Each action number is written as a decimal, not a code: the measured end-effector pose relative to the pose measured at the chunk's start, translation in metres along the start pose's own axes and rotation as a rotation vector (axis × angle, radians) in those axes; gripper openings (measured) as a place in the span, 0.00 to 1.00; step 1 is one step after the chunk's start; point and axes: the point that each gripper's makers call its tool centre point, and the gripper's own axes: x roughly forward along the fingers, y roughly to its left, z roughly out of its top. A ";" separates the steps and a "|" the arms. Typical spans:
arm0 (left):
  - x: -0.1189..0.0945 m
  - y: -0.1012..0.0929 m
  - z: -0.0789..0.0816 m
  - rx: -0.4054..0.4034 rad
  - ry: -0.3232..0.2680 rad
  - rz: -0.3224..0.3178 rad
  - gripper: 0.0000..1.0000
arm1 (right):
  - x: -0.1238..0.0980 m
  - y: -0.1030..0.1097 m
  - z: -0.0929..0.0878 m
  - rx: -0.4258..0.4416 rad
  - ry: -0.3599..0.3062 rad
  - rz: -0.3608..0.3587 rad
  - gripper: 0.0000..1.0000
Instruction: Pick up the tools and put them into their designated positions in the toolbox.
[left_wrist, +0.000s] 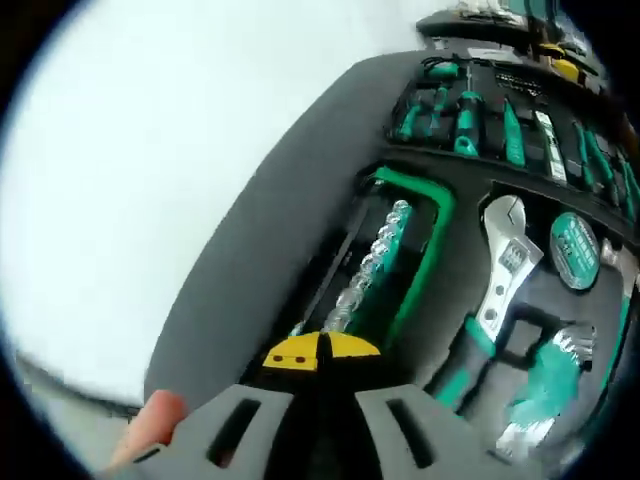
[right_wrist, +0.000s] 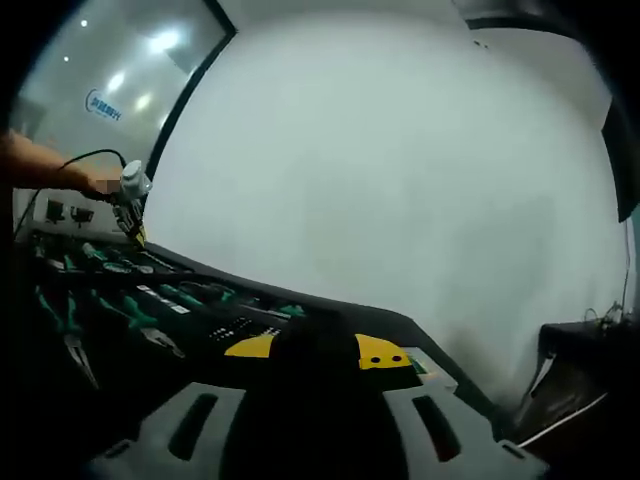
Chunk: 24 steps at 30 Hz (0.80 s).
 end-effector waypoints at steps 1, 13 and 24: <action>-0.018 0.010 0.001 -0.117 -0.100 0.059 0.01 | -0.001 -0.002 0.001 0.006 -0.003 -0.007 0.26; -0.180 0.028 -0.142 -0.775 -0.733 0.387 0.25 | 0.003 -0.014 -0.011 0.002 0.061 -0.085 0.26; -0.179 0.031 -0.191 -0.920 -0.897 0.398 0.23 | 0.032 -0.110 -0.075 0.142 0.440 -0.321 0.46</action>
